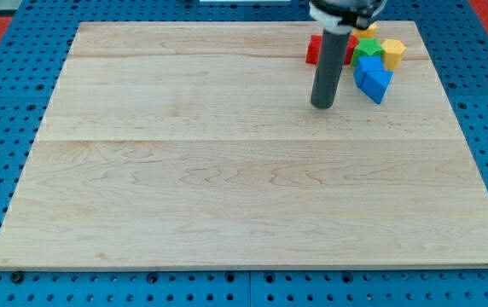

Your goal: Slide the blue triangle below the red star

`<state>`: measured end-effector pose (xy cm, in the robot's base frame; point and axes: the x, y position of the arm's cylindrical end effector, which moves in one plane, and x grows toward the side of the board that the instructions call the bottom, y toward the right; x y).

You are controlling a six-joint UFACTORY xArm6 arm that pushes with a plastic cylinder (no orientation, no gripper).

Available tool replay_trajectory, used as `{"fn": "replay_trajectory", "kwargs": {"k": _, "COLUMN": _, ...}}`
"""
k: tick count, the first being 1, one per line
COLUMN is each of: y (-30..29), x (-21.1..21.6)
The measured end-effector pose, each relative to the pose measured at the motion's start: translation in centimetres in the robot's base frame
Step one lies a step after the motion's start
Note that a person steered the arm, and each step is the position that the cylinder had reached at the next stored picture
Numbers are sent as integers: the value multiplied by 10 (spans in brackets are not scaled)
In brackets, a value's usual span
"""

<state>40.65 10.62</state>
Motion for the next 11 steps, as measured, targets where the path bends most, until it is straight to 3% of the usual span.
{"fn": "replay_trajectory", "kwargs": {"k": 1, "y": 74, "x": 62}}
{"fn": "replay_trajectory", "kwargs": {"k": 2, "y": 154, "x": 22}}
{"fn": "replay_trajectory", "kwargs": {"k": 3, "y": 156, "x": -53}}
{"fn": "replay_trajectory", "kwargs": {"k": 5, "y": -42, "x": -36}}
{"fn": "replay_trajectory", "kwargs": {"k": 6, "y": -64, "x": -67}}
{"fn": "replay_trajectory", "kwargs": {"k": 7, "y": 11, "x": -33}}
{"fn": "replay_trajectory", "kwargs": {"k": 8, "y": 19, "x": -38}}
{"fn": "replay_trajectory", "kwargs": {"k": 9, "y": 16, "x": -72}}
{"fn": "replay_trajectory", "kwargs": {"k": 11, "y": 52, "x": -62}}
